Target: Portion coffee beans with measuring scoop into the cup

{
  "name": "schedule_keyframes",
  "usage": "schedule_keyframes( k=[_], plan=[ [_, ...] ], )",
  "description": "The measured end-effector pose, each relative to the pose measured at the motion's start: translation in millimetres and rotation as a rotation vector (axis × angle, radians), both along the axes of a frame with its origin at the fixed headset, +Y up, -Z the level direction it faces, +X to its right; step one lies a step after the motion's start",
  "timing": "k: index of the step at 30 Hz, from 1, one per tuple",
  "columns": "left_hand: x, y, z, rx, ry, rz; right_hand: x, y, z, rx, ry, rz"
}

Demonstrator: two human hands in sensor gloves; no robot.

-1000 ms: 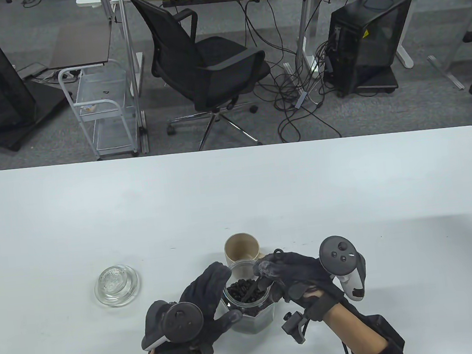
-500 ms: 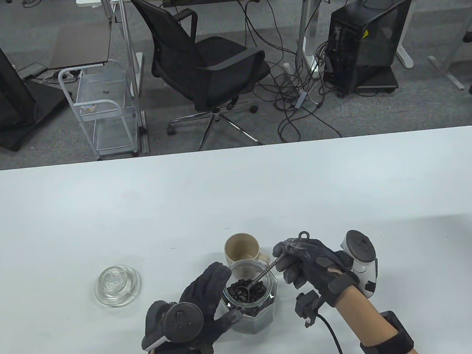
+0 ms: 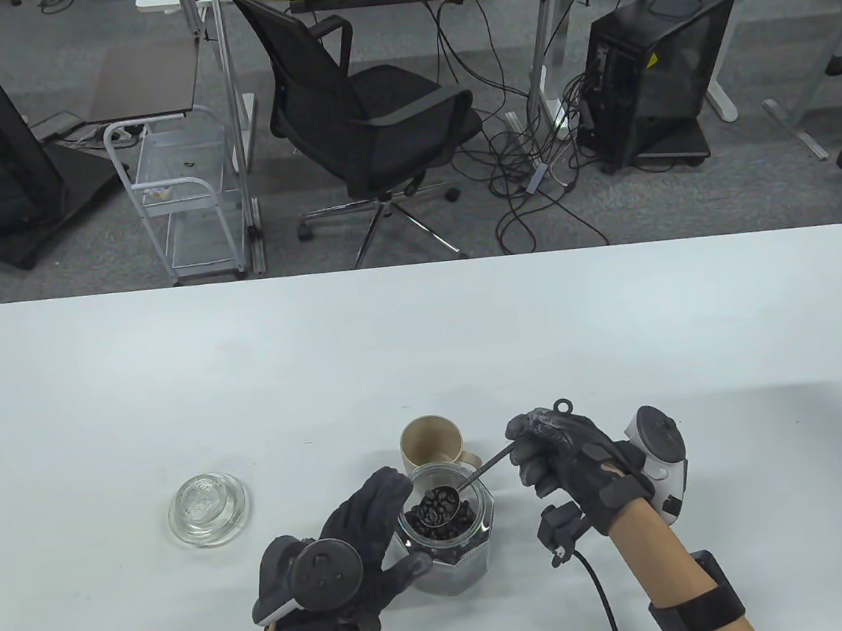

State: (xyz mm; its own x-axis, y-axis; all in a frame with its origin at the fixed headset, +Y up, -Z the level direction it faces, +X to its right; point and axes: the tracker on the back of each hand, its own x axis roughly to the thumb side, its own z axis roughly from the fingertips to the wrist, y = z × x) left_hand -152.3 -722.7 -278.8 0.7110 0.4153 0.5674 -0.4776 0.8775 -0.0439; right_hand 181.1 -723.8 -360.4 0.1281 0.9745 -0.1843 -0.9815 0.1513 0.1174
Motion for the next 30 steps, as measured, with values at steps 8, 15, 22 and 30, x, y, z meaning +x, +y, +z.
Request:
schedule_keyframes(
  k=[8,15,22,30],
  plan=[
    [0.1,0.2,0.0,-0.001,-0.001,0.002,4.0,12.7,-1.2,0.032,-0.026,-0.076],
    [0.1,0.3,0.0,0.0,-0.001,0.0,14.3,16.9,-2.9,0.033,-0.145,-0.126],
    [0.0,0.4,0.1,0.0,-0.001,-0.001,11.7,3.1,-10.3,0.011,-0.226,-0.091],
    [-0.1,0.5,0.2,-0.001,-0.002,-0.002,2.5,-0.1,-16.7,0.145,-0.243,0.069]
  ],
)
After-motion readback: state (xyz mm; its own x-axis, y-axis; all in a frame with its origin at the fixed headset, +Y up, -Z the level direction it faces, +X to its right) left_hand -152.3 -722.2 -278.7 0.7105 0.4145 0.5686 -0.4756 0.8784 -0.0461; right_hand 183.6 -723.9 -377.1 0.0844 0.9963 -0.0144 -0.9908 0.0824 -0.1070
